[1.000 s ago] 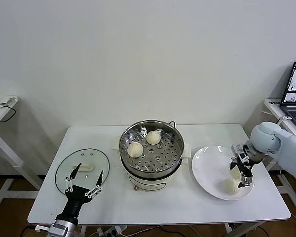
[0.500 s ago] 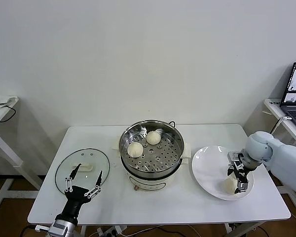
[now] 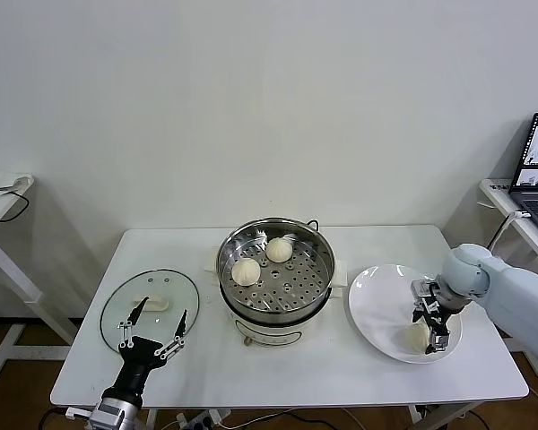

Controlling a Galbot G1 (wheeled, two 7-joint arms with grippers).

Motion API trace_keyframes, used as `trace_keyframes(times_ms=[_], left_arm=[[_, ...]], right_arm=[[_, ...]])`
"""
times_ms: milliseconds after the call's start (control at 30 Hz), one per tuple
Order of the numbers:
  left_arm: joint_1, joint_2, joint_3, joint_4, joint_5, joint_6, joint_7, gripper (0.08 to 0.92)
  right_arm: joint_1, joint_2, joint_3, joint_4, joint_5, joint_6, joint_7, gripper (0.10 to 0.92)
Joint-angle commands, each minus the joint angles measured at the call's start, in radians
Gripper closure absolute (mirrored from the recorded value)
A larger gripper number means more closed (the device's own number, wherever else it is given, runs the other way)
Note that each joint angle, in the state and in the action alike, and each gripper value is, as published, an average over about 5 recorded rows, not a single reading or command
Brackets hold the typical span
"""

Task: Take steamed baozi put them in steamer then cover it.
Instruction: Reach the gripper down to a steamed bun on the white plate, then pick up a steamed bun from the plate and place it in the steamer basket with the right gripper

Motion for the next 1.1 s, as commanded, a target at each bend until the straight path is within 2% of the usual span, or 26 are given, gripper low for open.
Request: trace_keyframes(times_ms=[33,200,433,767,1100], left_arm=[[0.0,0.0,0.0,0.0,0.0,0.002,0.0,0.177],[0.001,0.0,-0.002,-0.002,-0.001,0.003,0.0,0.177],[0.002,0.0,-0.001,-0.007,0.0,0.005,-0.001,0.177],[0.007,0.001,0.004,-0.018,0.006,0.007,-0.005,0.177],[0.012,0.003,0.001,-0.026,0.008,0.007,-0.005,0.177]], right_arm=[[-0.008,0.007,0.007,-0.01,-0.012,0.003,-0.001,0.313],[-0.005,0.013,0.008,-0.015,-0.012,0.005,-0.004,0.353],[0.073,-0.02,-0.046,0.017,0.052,0.003,-0.017,0.355],[0.506,-0.095,-0.297,0.13,0.243,0.03,-0.062,0.36],[0.931,0.006,-0.546,0.23,0.34,0.236,-0.078,0.364]])
